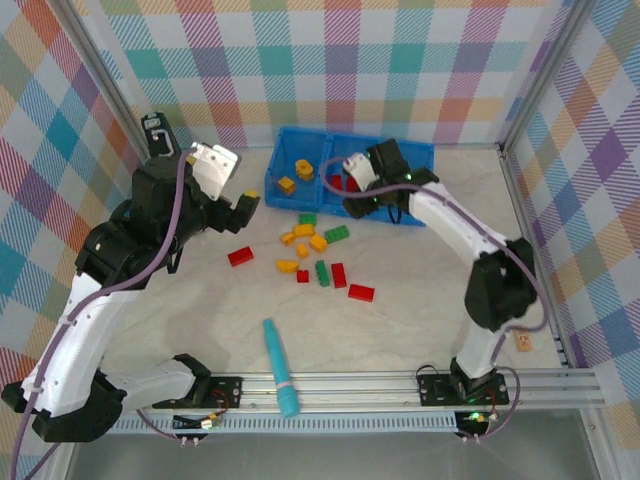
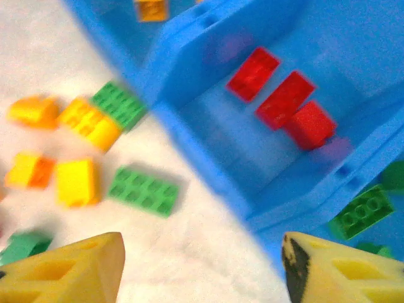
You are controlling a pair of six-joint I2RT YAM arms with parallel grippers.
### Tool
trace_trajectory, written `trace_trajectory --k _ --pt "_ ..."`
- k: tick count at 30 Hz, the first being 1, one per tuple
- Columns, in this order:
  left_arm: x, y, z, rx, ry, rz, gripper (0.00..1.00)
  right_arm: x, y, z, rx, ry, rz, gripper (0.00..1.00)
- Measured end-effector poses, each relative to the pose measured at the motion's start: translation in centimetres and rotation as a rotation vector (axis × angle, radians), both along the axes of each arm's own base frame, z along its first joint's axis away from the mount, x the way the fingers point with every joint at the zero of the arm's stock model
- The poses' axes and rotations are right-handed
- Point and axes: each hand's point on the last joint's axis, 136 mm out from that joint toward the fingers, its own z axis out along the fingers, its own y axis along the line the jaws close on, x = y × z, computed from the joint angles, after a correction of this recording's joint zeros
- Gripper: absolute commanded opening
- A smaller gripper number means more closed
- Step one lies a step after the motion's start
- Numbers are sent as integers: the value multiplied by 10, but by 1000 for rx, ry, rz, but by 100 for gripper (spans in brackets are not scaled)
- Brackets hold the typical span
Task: Sort the legos into containers by color
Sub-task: Pick up the lego from the center of the table.
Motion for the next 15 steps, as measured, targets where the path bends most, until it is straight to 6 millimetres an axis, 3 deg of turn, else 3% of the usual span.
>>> trace_trajectory --k 4,7,12,15 --pt "-3 0 -2 -4 2 -9 100 -70 -4 -29 -21 76 162 76" --pt "-5 1 -2 -2 0 -11 100 -107 -15 -47 -45 121 247 76" --pt "-5 1 -3 1 -1 -15 100 -147 -27 -57 -79 122 373 85" --pt "-6 0 -4 4 1 -20 100 -159 -27 -65 -95 134 443 88"
